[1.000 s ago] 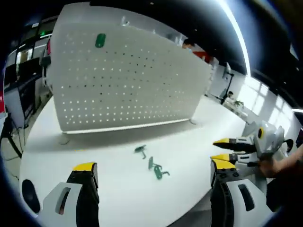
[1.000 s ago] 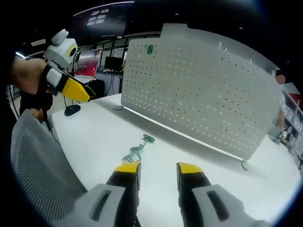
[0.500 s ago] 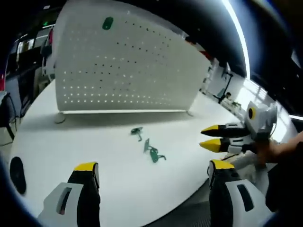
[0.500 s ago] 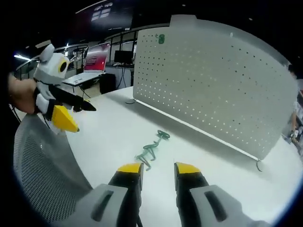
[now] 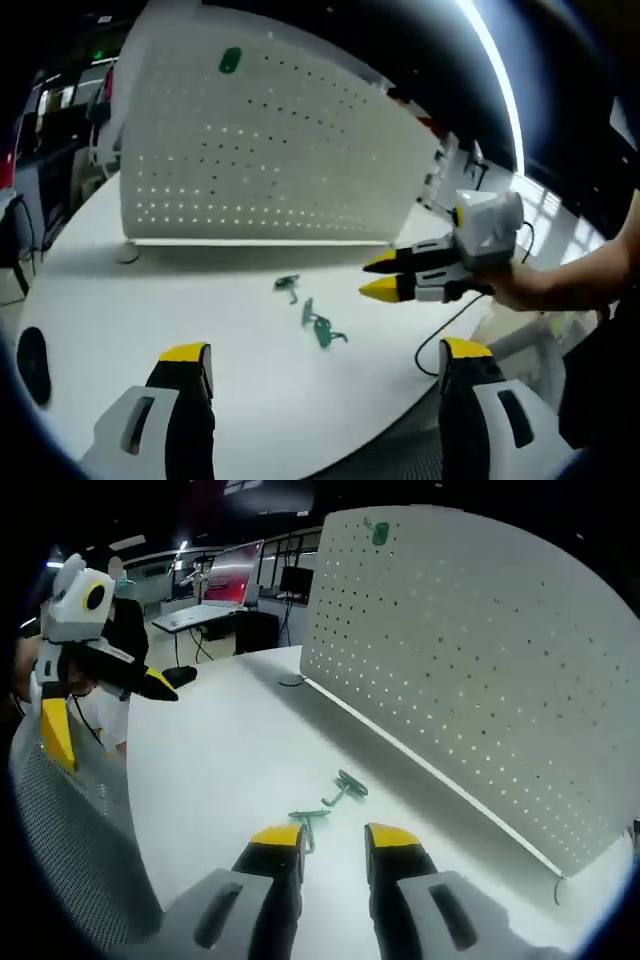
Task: Insert the hook assembly into the mounting plate slot until the hook locks in place.
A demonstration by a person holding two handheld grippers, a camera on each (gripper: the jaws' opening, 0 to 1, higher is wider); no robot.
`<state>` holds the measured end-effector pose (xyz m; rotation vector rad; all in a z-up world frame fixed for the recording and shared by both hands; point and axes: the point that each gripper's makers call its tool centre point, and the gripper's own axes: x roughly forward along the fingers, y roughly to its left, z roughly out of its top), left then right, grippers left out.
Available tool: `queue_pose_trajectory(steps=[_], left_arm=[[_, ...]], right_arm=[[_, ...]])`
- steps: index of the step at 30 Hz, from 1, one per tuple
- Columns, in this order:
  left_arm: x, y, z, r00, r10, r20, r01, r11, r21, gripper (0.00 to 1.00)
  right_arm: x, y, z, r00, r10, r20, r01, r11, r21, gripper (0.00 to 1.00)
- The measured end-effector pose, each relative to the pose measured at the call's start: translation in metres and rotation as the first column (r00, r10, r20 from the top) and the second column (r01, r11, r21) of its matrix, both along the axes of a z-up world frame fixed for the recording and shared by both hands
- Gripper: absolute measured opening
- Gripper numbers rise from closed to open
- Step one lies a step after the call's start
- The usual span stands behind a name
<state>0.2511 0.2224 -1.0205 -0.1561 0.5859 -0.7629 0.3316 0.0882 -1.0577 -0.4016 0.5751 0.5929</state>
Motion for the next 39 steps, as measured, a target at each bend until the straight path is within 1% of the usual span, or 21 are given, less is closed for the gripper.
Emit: queue_pose_trajectory(steps=[3,4,6,7,9,14,15,16,17,20,23,25,27,28,30,31,33,35,39], left_arm=[[0.002,0.002,0.0,1.0,0.019,-0.019,-0.019,1.0,-0.022,0.95],[0.002,0.002,-0.001,1.0,0.02,-0.02,-0.02,1.0,-0.021,0.94],[0.002,0.003,-0.001,0.999,0.025,-0.02,-0.025,1.0,-0.019,0.94],[0.002,0.003,-0.001,0.999,0.028,-0.019,-0.029,0.999,-0.018,0.93],[0.003,0.006,-0.001,0.999,0.036,-0.01,-0.036,0.999,-0.004,0.89],[0.007,0.011,-0.002,0.998,0.061,-0.014,-0.061,0.998,-0.008,0.88],[0.008,0.012,-0.002,0.998,0.067,-0.013,-0.067,0.998,-0.006,0.87],[0.009,0.013,-0.001,0.997,0.075,-0.006,-0.075,0.997,-0.001,0.86],[0.009,0.014,-0.001,0.997,0.08,0.0,-0.08,0.997,0.002,0.85],[0.009,0.013,0.0,0.997,0.08,0.012,-0.08,0.997,0.016,0.82],[0.007,0.013,-0.004,0.998,0.066,-0.003,-0.066,0.997,0.031,0.81],[0.008,0.013,-0.005,0.998,0.069,-0.008,-0.069,0.997,0.027,0.81],[0.008,0.014,-0.005,0.997,0.076,-0.019,-0.076,0.997,0.022,0.8],[0.008,0.014,-0.005,0.997,0.078,-0.015,-0.078,0.997,0.021,0.78],[0.008,0.015,-0.004,0.997,0.082,-0.014,-0.082,0.996,0.019,0.77],[0.008,0.015,-0.004,0.996,0.084,-0.016,-0.083,0.996,0.019,0.78],[0.008,0.015,-0.004,0.996,0.086,-0.014,-0.086,0.996,0.024,0.77],[0.008,0.015,-0.005,0.996,0.085,-0.017,-0.084,0.996,0.023,0.76],[0.007,0.014,-0.007,0.997,0.076,-0.023,-0.075,0.997,0.03,0.75]], right_arm=[[0.015,0.0,-0.008,1.0,0.014,-0.025,-0.015,1.0,-0.006,0.2],[0.019,0.001,-0.01,0.999,0.014,-0.03,-0.014,1.0,-0.003,0.2],[0.026,0.002,-0.018,0.998,0.018,-0.059,-0.019,1.0,-0.002,0.2],[0.03,0.003,-0.021,0.998,0.019,-0.063,-0.019,1.0,0.001,0.2],[0.036,0.006,-0.028,0.996,0.024,-0.09,-0.023,1.0,0.006,0.19],[0.052,0.01,-0.046,0.99,0.05,-0.128,-0.055,0.998,-0.031,0.17],[0.056,0.013,-0.047,0.989,0.056,-0.139,-0.057,0.998,-0.004,0.17],[0.059,0.016,-0.046,0.988,0.045,-0.148,-0.041,0.999,0.028,0.17],[0.063,0.017,-0.048,0.986,0.043,-0.158,-0.039,0.999,0.027,0.17],[0.071,0.02,-0.052,0.985,0.064,-0.157,-0.065,0.998,-0.004,0.16],[0.078,0.021,-0.059,0.981,0.086,-0.176,-0.09,0.996,-0.015,0.16],[0.081,0.021,-0.064,0.974,0.09,-0.207,-0.095,0.995,-0.017,0.16],[0.083,0.024,-0.065,0.971,0.098,-0.218,-0.099,0.995,0.007,0.14],[0.084,0.026,-0.065,0.971,0.106,-0.215,-0.107,0.994,0.006,0.13],[0.086,0.028,-0.064,0.969,0.119,-0.216,-0.123,0.992,-0.006,0.09],[0.086,0.028,-0.066,0.963,0.146,-0.227,-0.157,0.987,-0.03,0.07],[0.085,0.029,-0.07,0.956,0.152,-0.253,-0.165,0.986,-0.033,0.06],[0.085,0.03,-0.071,0.953,0.162,-0.255,-0.176,0.984,-0.034,0.04],[0.083,0.031,-0.07,0.95,0.188,-0.251,-0.205,0.978,-0.045,0.04]])
